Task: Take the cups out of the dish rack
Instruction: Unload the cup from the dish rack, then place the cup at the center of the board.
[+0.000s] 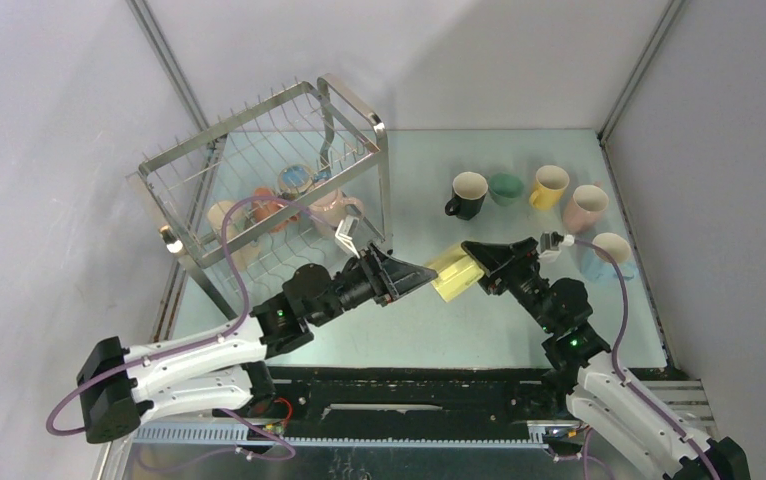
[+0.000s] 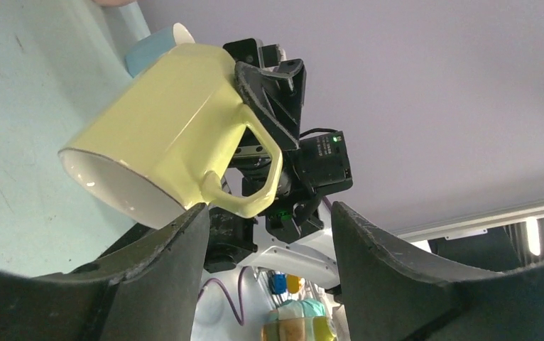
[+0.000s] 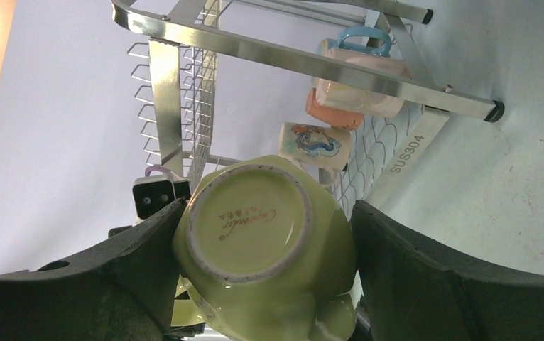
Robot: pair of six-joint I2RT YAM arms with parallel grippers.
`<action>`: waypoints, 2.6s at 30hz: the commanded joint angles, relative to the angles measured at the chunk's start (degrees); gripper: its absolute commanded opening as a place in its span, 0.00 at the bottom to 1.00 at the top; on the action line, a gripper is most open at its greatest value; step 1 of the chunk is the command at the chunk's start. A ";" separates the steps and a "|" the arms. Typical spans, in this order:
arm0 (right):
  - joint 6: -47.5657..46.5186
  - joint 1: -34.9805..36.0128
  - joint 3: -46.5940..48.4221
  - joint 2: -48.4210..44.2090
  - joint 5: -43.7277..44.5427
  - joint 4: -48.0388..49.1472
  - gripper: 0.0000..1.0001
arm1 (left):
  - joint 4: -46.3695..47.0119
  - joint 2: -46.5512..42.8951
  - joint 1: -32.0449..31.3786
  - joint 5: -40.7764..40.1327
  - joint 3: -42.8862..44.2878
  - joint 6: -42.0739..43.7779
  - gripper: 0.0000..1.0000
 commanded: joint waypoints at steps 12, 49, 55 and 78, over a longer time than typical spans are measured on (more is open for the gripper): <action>2.75 -2.76 -0.85 -2.83 -1.38 10.33 0.28 | -4.30 -0.26 1.34 -1.53 1.39 -9.13 0.66; 3.63 -4.72 -4.74 -3.60 -2.78 16.99 0.28 | 6.19 8.52 3.07 1.91 -0.05 -23.97 0.63; 3.48 -4.69 -4.96 -3.35 -3.49 17.82 0.28 | 9.47 9.94 3.10 1.49 0.00 -25.69 0.61; 3.29 -4.49 -10.14 -1.15 -5.16 31.87 0.28 | 26.29 18.91 1.64 1.36 2.96 -33.38 0.24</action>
